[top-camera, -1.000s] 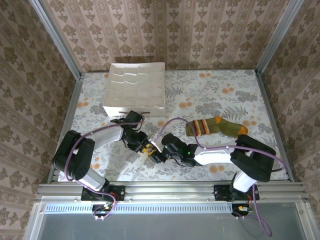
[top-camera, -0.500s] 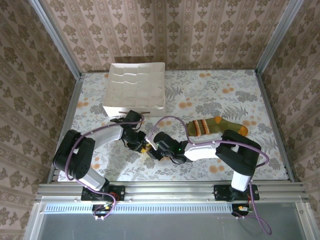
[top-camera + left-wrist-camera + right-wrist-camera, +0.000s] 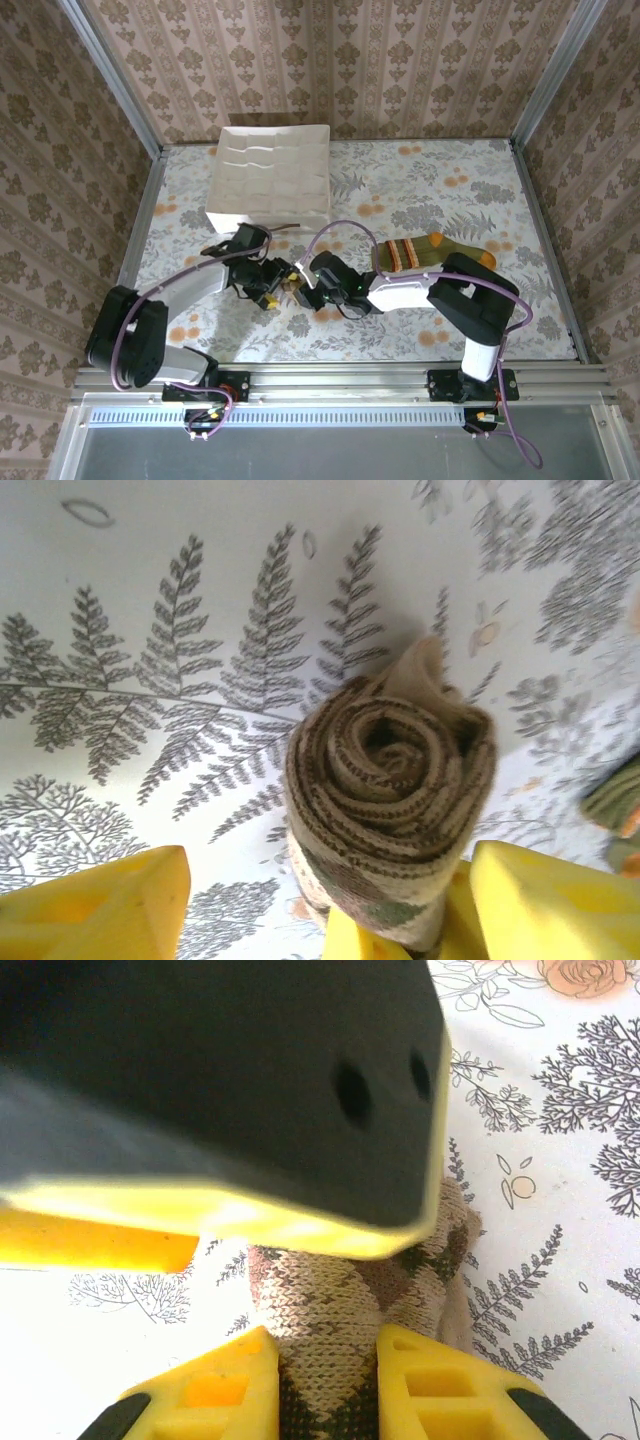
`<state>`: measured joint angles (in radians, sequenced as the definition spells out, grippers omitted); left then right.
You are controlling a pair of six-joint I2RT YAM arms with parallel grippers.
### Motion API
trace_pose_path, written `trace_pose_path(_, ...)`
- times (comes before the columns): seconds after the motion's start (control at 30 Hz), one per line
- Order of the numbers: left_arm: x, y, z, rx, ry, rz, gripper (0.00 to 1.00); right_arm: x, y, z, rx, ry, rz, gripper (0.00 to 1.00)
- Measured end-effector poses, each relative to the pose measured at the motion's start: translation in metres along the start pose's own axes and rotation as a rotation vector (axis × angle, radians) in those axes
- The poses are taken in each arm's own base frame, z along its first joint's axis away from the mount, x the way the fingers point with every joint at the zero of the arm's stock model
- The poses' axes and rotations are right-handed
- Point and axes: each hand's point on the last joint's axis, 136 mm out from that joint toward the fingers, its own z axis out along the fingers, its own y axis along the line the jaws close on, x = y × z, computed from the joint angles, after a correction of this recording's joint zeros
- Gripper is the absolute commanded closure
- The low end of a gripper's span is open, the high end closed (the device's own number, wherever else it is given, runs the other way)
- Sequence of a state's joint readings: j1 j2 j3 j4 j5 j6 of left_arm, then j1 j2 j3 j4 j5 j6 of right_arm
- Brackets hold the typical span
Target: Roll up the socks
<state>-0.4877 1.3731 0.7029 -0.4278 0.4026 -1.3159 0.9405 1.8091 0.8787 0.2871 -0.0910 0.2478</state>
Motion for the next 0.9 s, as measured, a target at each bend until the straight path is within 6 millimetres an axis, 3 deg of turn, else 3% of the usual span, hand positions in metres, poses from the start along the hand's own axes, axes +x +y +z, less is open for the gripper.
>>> trace_pose_path(0.23,-0.007,-0.014,0.003,0.082,-0.017,-0.006,0.22,-0.002,-0.01,0.0,-0.099,0.015,0.148,1.0)
trace_pose_path(0.5,-0.013,-0.026,0.019,0.114,-0.012,-0.003,0.22,-0.003,-0.025,0.002,-0.239,0.041,0.376,1.0)
trace_pose_path(0.9,-0.015,-0.028,0.034,0.113,0.0,-0.006,0.35,-0.002,-0.034,0.002,-0.326,0.08,0.57,1.0)
